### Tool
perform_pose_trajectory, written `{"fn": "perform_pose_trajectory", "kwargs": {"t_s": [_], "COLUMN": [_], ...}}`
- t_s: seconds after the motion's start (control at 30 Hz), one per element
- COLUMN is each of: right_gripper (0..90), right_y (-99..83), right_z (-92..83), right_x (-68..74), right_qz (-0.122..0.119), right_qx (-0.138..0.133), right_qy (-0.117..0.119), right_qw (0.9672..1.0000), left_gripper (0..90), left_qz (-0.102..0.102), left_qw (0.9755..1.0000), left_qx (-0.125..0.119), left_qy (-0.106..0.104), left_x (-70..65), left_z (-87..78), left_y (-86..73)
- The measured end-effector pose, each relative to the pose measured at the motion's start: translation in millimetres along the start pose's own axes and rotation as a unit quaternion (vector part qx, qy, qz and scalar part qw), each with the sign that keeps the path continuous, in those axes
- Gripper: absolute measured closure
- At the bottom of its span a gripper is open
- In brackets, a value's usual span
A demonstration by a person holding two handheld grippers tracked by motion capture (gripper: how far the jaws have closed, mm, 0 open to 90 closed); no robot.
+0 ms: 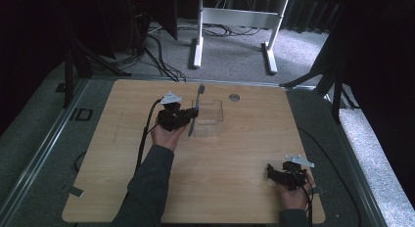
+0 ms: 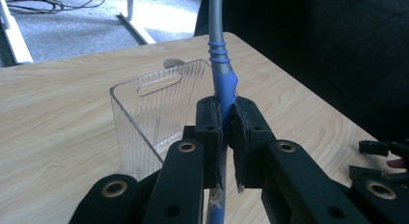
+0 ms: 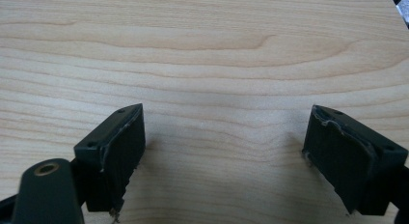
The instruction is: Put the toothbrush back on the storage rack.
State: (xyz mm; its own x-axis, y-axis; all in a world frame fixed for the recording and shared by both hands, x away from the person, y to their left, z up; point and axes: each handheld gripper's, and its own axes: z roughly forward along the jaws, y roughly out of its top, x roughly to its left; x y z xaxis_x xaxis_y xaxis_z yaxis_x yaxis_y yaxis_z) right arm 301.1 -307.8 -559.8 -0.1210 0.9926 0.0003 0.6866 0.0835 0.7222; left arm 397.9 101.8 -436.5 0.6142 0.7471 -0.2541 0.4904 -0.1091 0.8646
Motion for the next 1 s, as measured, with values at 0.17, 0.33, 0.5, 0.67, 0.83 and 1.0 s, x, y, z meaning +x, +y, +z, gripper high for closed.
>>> {"fn": "perform_pose_trajectory", "kwargs": {"t_s": [0.17, 0.33, 0.5, 0.67, 0.83, 1.0], "right_gripper": [14.4, 14.4, 14.4, 14.4, 14.4, 14.4], "right_y": [0.0, 0.0, 0.0, 0.0, 0.0, 0.0], "right_z": [0.0, 0.0, 0.0, 0.0, 0.0, 0.0], "right_x": [0.0, 0.0, 0.0, 0.0, 0.0, 0.1], "right_qz": [0.0, 0.0, 0.0, 0.0, 0.0, -0.001], "right_qx": [0.0, 0.0, 0.0, 0.0, 0.0, 0.0], "right_qy": [0.0, 0.0, 0.0, 0.0, 0.0, 0.001], "right_qw": [1.0, 1.0, 1.0, 1.0, 1.0, 1.0], "left_gripper": [82.0, 82.0, 82.0, 81.8, 81.7, 81.7], "left_qz": [-0.012, -0.021, -0.035, -0.06, -0.063, -0.068], "left_qw": [0.9999, 0.9997, 0.9992, 0.9975, 0.9968, 0.9957], "left_qx": [-0.008, -0.011, -0.018, -0.035, -0.048, -0.062], "left_qy": [0.005, 0.004, 0.003, 0.008, 0.011, 0.004], "left_x": [1.9, 1.6, 2.0, 3.9, 3.8, 3.8], "left_z": [4.4, 8.4, 11.9, 14.0, 16.8, 18.1], "left_y": [1.4, 2.1, 2.3, 3.6, 4.0, 4.4]}}
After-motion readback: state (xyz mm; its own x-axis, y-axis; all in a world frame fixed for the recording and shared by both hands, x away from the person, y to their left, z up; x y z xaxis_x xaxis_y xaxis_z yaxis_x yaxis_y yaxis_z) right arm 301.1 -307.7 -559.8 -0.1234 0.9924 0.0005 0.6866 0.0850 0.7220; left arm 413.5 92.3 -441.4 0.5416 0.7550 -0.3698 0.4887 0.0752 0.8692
